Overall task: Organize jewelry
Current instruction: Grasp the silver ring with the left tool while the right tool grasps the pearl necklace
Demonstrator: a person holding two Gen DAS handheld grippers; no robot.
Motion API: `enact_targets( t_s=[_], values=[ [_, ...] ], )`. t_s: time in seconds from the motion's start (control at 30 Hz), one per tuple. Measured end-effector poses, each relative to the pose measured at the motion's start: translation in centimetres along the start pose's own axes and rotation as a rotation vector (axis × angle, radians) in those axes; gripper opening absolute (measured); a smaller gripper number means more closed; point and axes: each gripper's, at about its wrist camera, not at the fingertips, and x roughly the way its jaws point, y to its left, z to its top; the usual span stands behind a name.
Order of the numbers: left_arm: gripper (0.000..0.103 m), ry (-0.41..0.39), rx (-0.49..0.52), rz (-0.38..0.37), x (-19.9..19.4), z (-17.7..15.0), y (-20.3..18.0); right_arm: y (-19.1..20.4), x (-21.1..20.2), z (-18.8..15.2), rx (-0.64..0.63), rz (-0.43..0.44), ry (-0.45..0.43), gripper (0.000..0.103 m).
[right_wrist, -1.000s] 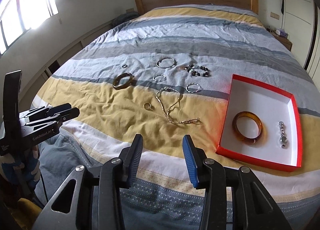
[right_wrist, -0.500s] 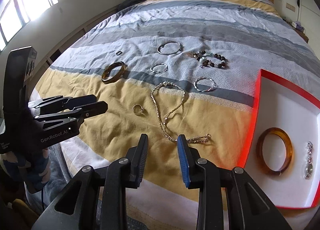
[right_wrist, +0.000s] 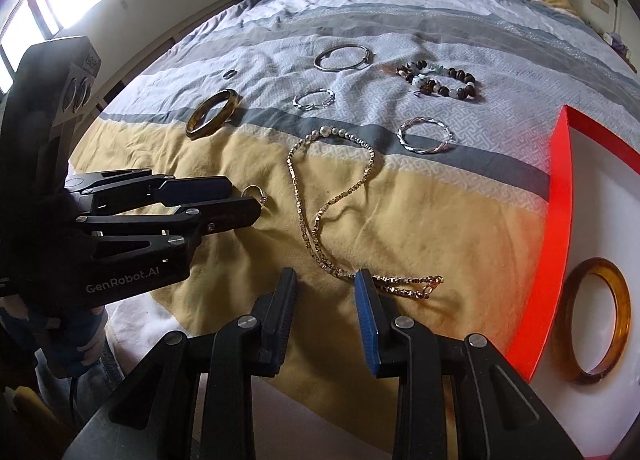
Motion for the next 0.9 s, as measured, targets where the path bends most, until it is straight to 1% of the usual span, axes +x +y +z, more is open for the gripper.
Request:
enact_targets(
  t_s=[0.13, 0.27, 0.43, 0.5, 0.63, 0.73, 0.83, 0.9],
  values=[
    [0.033, 0.024, 0.008, 0.008, 1.4, 0.0, 0.1, -0.3, 0.8, 0.0, -0.006, 0.007, 0.006, 0.030],
    [0.032, 0.017, 0.033, 0.020, 1.7, -0.2, -0.1, -0.6, 0.5, 0.1, 0.008, 0.030, -0.008, 0.030],
    [0.018, 0.003, 0.010, 0.020, 1.4, -0.3, 0.7, -0.9, -0.1, 0.5, 0.016, 0.045, -0.035, 0.030],
    [0.018, -0.002, -0.006, -0.001, 1.1, -0.3, 1.2, -0.9, 0.2, 0.7, 0.003, 0.047, -0.026, 0.030],
    [0.018, -0.020, -0.010, -0.014, 0.3, -0.2, 1.4, -0.6, 1.4, 1.1, -0.014, 0.052, -0.007, 0.030],
    [0.018, -0.032, -0.023, -0.030, -0.2, -0.2, 1.7, -0.4, 2.1, 1.4, -0.022, 0.057, -0.001, 0.027],
    [0.018, -0.042, -0.027, -0.036, -0.7, -0.2, 1.9, 0.0, 3.1, 1.9, -0.027, 0.053, 0.013, 0.022],
    [0.018, -0.048, -0.036, -0.040, -1.1, -0.2, 2.1, 0.2, 3.7, 2.2, -0.031, 0.048, 0.024, 0.010]
  ],
)
